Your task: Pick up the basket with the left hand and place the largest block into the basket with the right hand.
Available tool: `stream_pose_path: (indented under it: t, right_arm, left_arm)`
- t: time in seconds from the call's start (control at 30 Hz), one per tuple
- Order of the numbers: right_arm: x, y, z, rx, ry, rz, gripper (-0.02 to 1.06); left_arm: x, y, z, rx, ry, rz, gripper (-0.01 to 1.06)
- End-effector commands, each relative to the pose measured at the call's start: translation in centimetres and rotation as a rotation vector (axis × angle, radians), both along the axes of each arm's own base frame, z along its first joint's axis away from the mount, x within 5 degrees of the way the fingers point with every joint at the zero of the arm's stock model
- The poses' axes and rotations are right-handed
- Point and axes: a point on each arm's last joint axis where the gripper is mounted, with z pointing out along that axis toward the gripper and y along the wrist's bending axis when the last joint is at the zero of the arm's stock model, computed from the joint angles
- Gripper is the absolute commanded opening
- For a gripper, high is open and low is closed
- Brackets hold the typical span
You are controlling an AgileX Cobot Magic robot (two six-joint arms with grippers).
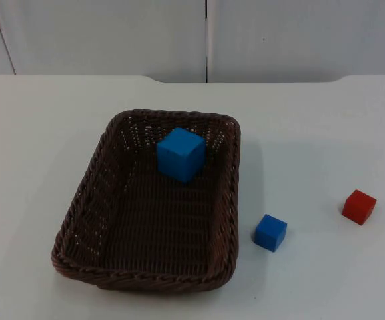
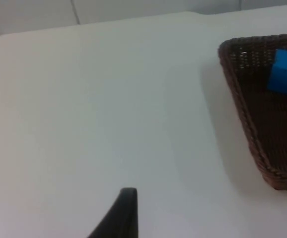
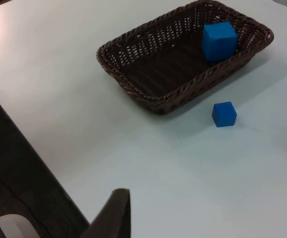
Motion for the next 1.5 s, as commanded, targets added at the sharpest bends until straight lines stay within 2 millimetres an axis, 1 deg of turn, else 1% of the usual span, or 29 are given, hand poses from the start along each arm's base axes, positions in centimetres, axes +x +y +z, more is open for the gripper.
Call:
stream_pose_path:
  t: [0.0, 0.1, 0.23, 0.53, 0.73, 0.9, 0.93, 1.1, 1.13, 1.3, 1.33, 1.47]
  right_arm:
    - [0.01, 0.01, 0.06, 0.013, -0.007, -0.004, 1.05]
    - [0.01, 0.01, 0.06, 0.013, -0.007, -0.004, 1.05]
    - [0.01, 0.01, 0.06, 0.013, -0.007, -0.004, 1.05]
    - [0.0, 0.01, 0.06, 0.013, -0.007, -0.008, 1.05]
    - [-0.03, 0.06, 0.06, 0.013, -0.008, -0.081, 1.05]
    - [-0.1, 0.15, 0.06, 0.012, -0.009, -0.23, 1.05]
    - [-0.1, 0.15, 0.06, 0.012, -0.009, -0.23, 1.05]
    - [-0.15, 0.26, 0.06, 0.011, -0.01, -0.396, 1.05]
    - [-0.15, 0.26, 0.06, 0.011, -0.01, -0.396, 1.05]
    - [-0.19, 0.39, 0.06, 0.012, -0.01, -0.551, 1.05]
    - [-0.19, 0.39, 0.06, 0.012, -0.01, -0.551, 1.05]
    - [-0.2, 0.46, 0.06, 0.012, -0.01, -0.656, 1.05]
  left_arm:
    - [-0.02, 0.06, -0.16, 0.003, 0.004, 0.05, 1.05]
    - [-0.03, 0.03, -0.16, 0.003, 0.004, 0.109, 1.05]
    - [-0.03, 0.01, -0.16, 0.003, 0.004, 0.143, 1.05]
    - [-0.03, 0.01, -0.16, 0.003, 0.004, 0.146, 1.05]
    - [-0.03, 0.01, -0.16, 0.003, 0.004, 0.146, 1.05]
    - [-0.03, 0.01, -0.16, 0.003, 0.004, 0.146, 1.05]
    - [-0.03, 0.01, -0.16, 0.003, 0.004, 0.146, 1.05]
    - [-0.03, 0.01, -0.16, 0.003, 0.004, 0.146, 1.05]
    - [-0.03, 0.01, -0.16, 0.003, 0.004, 0.146, 1.05]
    - [-0.03, 0.01, -0.16, 0.003, 0.004, 0.146, 1.05]
    - [-0.03, 0.01, -0.16, 0.003, 0.004, 0.146, 1.05]
    - [-0.03, 0.01, -0.16, 0.003, 0.004, 0.146, 1.05]
